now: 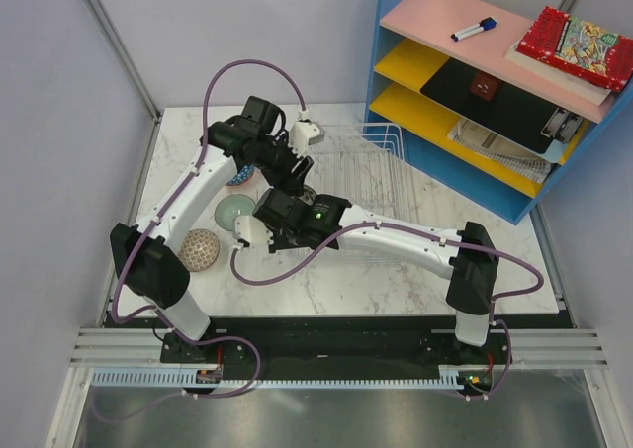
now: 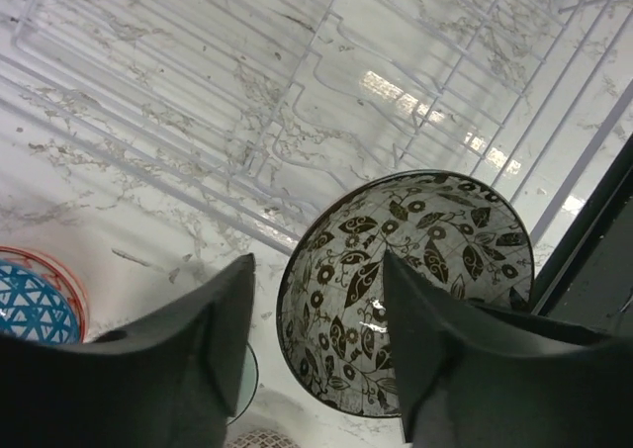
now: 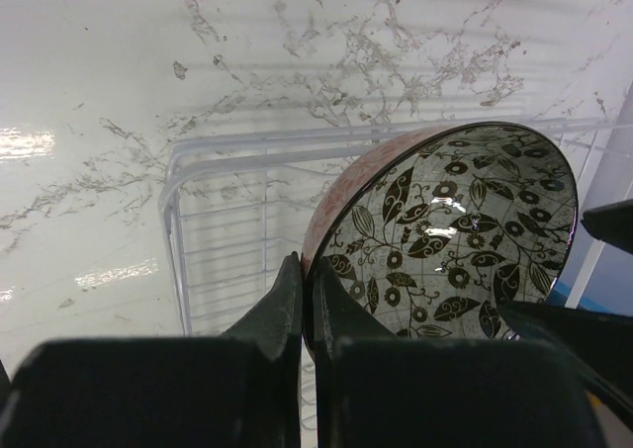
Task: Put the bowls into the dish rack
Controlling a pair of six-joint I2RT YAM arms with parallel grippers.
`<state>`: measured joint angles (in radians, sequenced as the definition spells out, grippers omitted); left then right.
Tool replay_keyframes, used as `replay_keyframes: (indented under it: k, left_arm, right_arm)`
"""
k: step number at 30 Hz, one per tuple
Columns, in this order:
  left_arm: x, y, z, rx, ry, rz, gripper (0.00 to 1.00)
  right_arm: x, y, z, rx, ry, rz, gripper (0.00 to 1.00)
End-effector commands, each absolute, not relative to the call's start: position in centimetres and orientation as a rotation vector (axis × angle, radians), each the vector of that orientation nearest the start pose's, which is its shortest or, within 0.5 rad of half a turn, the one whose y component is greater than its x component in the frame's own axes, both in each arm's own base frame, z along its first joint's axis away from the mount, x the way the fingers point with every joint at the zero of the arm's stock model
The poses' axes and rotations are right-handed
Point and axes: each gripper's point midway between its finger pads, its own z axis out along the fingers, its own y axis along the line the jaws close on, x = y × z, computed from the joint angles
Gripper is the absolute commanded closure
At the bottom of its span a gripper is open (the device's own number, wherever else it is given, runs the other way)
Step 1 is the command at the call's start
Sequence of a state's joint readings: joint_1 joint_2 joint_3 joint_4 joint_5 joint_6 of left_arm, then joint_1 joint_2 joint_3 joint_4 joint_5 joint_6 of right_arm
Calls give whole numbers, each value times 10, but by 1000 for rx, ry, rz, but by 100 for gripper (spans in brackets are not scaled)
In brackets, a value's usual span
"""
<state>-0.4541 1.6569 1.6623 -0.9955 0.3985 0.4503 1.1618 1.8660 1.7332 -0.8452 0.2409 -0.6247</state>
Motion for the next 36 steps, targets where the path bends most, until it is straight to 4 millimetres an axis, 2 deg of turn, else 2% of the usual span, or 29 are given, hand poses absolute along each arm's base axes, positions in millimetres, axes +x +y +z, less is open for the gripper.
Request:
replay_keyframes:
  k: [1,5,6,7,8,10,11,12,13,15,16,17,18,19,20,22,23,25,26,27,28,29,30,31,32,34,35,36]
  left_arm:
    - [328,-226,237,1223,2101,-537,34]
    - [337,-225,251,1166,2062,-497,23]
    - [342,-222,256,1139,2049,-470,18]
    - [343,-218,269,1108,2013,-448,14]
    - [355,-215,283,1046,1969,-421,7]
    - [364,-202,300,970,1926,-376,0]
    - [372,-187,318,889,1891,-345,0]
    - [376,-178,325,851,1883,-338,0]
    - [384,-159,330,791,1888,-321,0]
    - [386,-143,339,743,1878,-336,0]
    - [391,-124,338,699,1893,-318,0]
    - [392,-115,337,681,1898,-315,0]
    - [390,-109,330,671,1912,-334,0]
    - [391,-94,324,636,1929,-329,0]
    - [390,-86,319,624,1939,-335,0]
    - [385,-65,302,587,1957,-344,0]
    - [380,-61,284,580,1989,-360,0]
    - [375,-47,279,556,1976,-327,0]
    - [370,-44,262,558,2000,-340,0]
    - [366,-41,262,554,1988,-334,0]
    - [365,-33,259,539,1988,-322,0]
    - [360,-32,248,532,2004,-346,0]
    - [357,-29,246,527,2004,-345,0]
    - [355,-23,245,513,2003,-334,0]
    - [350,-22,236,505,2016,-351,0]
    - [346,-15,232,490,2017,-339,0]
    - [343,-13,225,482,2028,-341,0]
    - [342,-11,222,481,2030,-335,0]
  right_arm:
    - [244,401,194,-1826,1600,-65,100]
    - [246,400,194,-1792,1612,-65,100]
    - [248,399,195,-1779,1616,-62,100]
    - [247,399,193,-1770,1622,-55,100]
    - [250,397,193,-1757,1632,-45,100]
    - [252,396,192,-1724,1657,-22,100]
    - [251,395,192,-1719,1662,0,100]
    - [255,393,192,-1688,1682,14,100]
    - [256,393,193,-1677,1690,30,100]
    - [259,392,198,-1646,1706,86,100]
    - [260,393,201,-1619,1719,118,100]
    - [264,391,205,-1592,1732,140,100]
    - [263,394,212,-1578,1724,196,100]
    - [264,396,218,-1536,1734,241,100]
    - [271,394,224,-1493,1746,274,100]
    - [267,400,240,-1420,1751,451,100]
    - [275,394,249,-1359,1771,512,100]
    - [270,401,259,-1272,1787,733,100]
    - [279,389,259,-1212,1815,791,100]
    - [284,391,269,-1163,1778,867,100]
    - [275,393,276,-1155,1757,1007,100]
    - [279,381,274,-1049,1817,1098,100]
    - [281,383,287,-1016,1762,1182,100]
    - [273,382,292,-1025,1745,1288,100]
    - [272,376,285,-939,1817,1394,100]
    - [275,376,301,-898,1731,1497,100]
    - [270,370,289,-860,1762,1571,100]
    - [269,372,310,-807,1680,1657,100]
